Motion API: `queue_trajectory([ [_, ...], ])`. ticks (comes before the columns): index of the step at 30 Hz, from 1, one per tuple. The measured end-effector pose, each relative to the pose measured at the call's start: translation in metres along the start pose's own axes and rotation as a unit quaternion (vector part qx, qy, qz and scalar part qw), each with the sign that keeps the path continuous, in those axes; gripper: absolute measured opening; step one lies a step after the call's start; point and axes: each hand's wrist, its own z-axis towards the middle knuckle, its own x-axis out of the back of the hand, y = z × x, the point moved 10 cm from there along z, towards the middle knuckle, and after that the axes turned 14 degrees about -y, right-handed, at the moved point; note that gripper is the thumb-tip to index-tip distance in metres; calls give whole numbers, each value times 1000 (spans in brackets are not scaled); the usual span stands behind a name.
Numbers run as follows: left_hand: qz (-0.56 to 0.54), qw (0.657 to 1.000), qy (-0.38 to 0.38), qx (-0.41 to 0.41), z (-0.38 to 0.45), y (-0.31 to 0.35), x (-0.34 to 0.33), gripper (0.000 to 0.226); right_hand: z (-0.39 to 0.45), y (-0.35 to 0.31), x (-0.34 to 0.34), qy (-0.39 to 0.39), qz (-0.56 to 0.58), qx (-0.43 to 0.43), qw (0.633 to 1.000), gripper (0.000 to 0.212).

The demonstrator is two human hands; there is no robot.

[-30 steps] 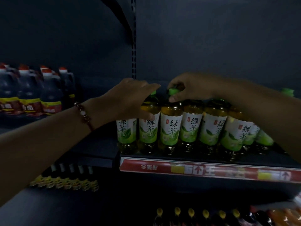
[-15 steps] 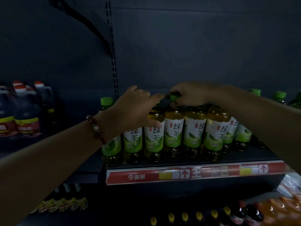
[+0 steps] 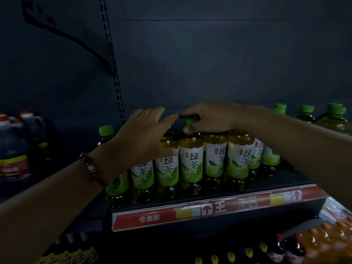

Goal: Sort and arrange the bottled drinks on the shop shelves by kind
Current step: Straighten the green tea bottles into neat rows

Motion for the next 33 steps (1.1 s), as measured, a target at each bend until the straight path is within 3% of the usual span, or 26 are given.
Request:
queue_trajectory([
  [4, -38, 999, 16, -30, 20, 25, 15, 102, -39, 25, 19, 64, -16, -11, 998, 62],
  [9, -29, 999, -28, -29, 44, 44, 3, 105, -60, 90, -18, -30, -80, -97, 992, 78],
  [19, -59, 997, -31, 32, 37, 43, -3, 102, -54, 108, -25, 34, -44, -37, 998, 91],
  [23, -51, 998, -18, 36, 36, 44, -2, 101, -51, 84, -5, 67, -28, 45, 996, 79],
  [27, -75, 995, -38, 52, 36, 42, -1, 99, -33, 79, -7, -7, 0, 50, 999, 62],
  [33, -73, 994, -50, 57, 36, 41, 1, 99, -21, 73, 5, 10, 17, 60, 998, 39],
])
